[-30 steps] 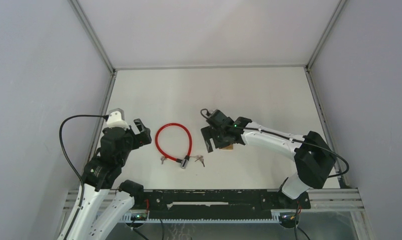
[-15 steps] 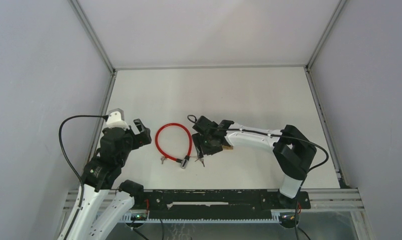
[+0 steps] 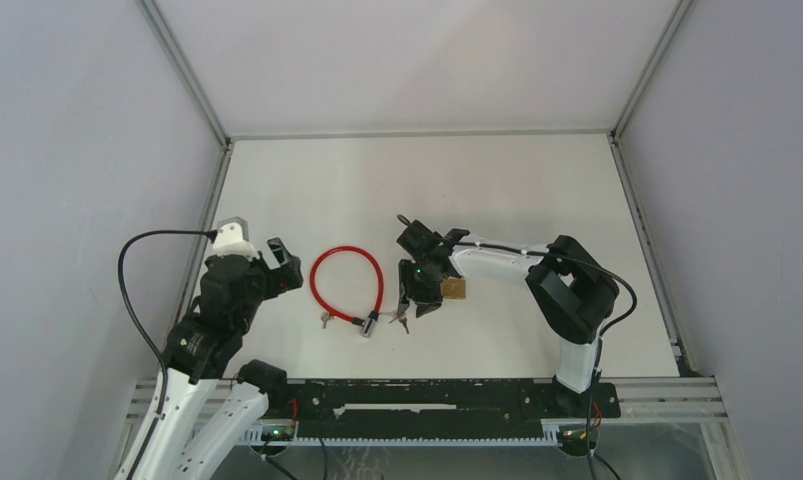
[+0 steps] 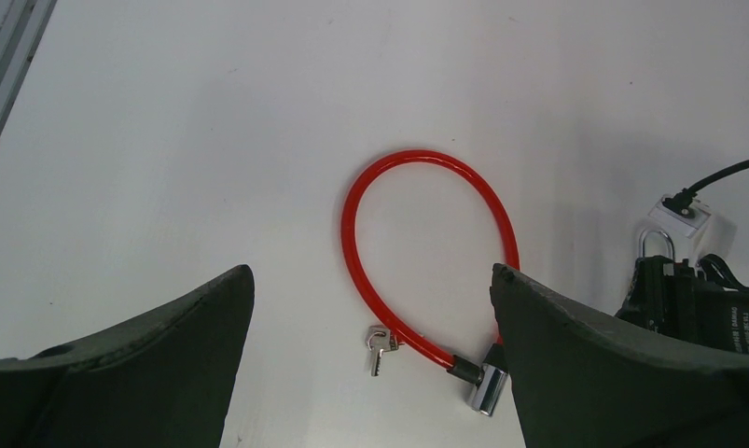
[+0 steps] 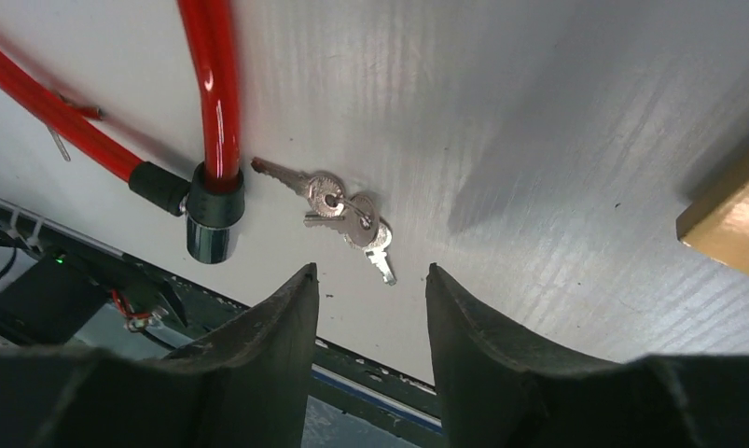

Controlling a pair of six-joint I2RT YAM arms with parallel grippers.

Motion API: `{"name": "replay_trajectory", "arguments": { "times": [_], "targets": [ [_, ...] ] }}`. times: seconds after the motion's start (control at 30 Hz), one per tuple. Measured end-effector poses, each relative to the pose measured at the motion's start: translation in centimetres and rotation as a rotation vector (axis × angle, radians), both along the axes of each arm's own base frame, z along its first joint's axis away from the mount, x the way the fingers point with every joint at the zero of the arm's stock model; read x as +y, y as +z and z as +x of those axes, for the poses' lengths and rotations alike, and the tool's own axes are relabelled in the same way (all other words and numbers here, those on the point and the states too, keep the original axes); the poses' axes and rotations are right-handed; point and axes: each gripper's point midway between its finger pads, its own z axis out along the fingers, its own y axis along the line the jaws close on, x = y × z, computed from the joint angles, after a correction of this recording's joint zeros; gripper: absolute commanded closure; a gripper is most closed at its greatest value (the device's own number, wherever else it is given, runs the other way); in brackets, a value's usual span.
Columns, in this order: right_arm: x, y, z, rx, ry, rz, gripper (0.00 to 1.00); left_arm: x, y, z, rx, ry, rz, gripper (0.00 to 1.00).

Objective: Unlock with the key

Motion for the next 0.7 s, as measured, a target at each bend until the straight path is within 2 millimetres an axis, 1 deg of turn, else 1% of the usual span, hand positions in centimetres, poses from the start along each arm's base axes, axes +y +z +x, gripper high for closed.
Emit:
{"name": "replay_trajectory", "arguments": {
  "times": [0.2,0.33,0.7],
  "targets": [
    [0.2,-1.0,0.2,0.092,-0.073,0.018,0.52,-0.1,0.0,0.0,-0.001,-0.003,-0.001,0.00],
    [0.3,-1.5,0.0,0.130,-0.093,0.017,0.58,0.0,0.1,-0.1,-0.004,-0.002,-0.001,0.00],
    [0.8,-1.7,-0.1,0.168,-0.104,0.042,0.63,0.0,0.1,-0.1,-0.007,0.001,-0.001,0.00]
  ]
}}
